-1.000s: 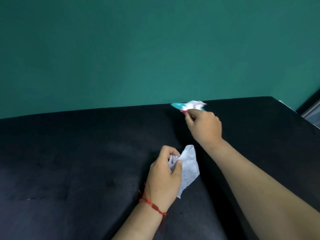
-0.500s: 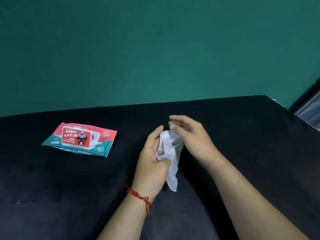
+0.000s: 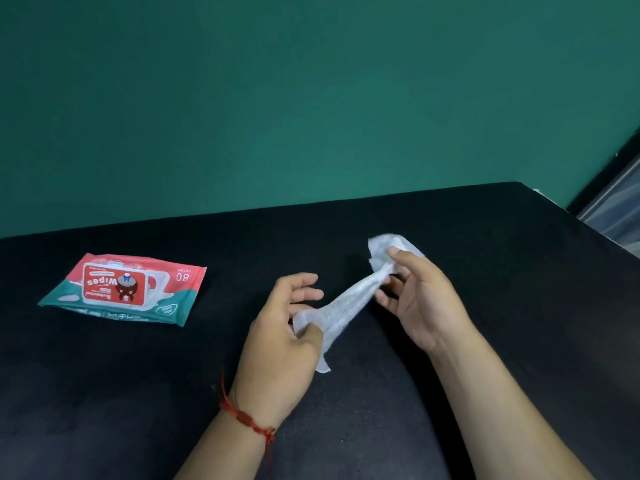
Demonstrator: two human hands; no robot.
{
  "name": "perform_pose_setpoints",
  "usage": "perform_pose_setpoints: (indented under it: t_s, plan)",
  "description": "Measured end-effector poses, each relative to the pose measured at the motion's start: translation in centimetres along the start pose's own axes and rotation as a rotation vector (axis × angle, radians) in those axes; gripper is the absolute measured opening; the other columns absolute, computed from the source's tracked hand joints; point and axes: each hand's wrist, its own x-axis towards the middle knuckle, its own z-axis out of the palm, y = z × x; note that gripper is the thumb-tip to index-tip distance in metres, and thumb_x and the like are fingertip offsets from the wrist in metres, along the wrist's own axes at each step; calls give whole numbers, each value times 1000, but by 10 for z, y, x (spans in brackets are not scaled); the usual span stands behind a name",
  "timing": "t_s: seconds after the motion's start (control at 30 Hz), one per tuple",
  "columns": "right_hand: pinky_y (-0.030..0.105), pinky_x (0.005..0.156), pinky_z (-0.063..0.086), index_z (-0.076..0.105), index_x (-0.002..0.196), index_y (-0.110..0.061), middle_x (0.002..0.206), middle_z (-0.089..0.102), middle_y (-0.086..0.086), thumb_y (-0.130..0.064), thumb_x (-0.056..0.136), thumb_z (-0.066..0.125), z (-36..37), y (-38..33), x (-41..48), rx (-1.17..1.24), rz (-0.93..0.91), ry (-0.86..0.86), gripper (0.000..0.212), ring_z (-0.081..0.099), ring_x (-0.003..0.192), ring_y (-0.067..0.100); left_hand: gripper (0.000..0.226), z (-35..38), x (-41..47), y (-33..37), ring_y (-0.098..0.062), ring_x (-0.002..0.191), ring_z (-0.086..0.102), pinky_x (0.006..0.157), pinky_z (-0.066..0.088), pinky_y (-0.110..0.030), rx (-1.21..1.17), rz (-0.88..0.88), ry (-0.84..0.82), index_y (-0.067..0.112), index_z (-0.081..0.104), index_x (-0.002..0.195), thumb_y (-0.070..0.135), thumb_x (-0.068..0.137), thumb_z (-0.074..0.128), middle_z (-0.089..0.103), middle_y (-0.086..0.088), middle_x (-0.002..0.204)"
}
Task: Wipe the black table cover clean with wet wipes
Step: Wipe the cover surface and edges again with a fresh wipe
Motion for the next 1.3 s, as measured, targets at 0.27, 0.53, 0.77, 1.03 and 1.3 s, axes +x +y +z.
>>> perform_pose_setpoints:
  t_s: [0.27, 0.53, 0.77, 1.03, 1.3]
  plan:
    - [29, 64, 59, 64, 127, -14, 94, 67, 2, -23, 89, 86, -8, -19, 2, -60, -109, 279, 45, 59, 67, 9, 21, 0, 0, 6, -29, 95, 76, 85, 63, -52, -240, -170, -72, 28, 72, 106, 8, 100, 66, 77, -5, 106]
    - [24, 93, 52, 56, 144, -36, 119, 67, -21, -36, 104, 63, 11, -11, 10, -816, -247, 209, 41, 64, 109, -1, 18, -4, -3, 6, -19, 57, 71, 57, 58, -29, 154, -129, 14, 34, 55, 112, 22, 102, 62, 74, 4, 83]
    - [27, 90, 44, 62, 131, -20, 127, 62, -3, -9, 100, 51, 36, 17, -5, -1112, -326, 259, 35, 60, 118, 17, 16, 0, -7, 13, -21, 52, 70, 51, 54, -28, 195, -168, -51, 28, 54, 111, 17, 101, 59, 73, -4, 72]
    - [43, 113, 35, 49, 146, -2, 152, 46, 8, -37, 112, 36, 76, 47, -4, -1357, -86, 284, 51, 36, 145, 28, 29, -12, -7, 12, -26, 74, 79, 66, 66, -49, -76, -379, -138, 20, 52, 118, 4, 98, 64, 76, -10, 95]
    - [43, 112, 35, 59, 141, -8, 150, 53, 3, -47, 112, 23, 76, 65, 10, -1340, -157, 407, 60, 38, 142, 23, 27, -18, -5, 12, -28, 79, 79, 65, 65, -42, -193, -410, -144, 14, 48, 121, 3, 101, 63, 72, -17, 106]
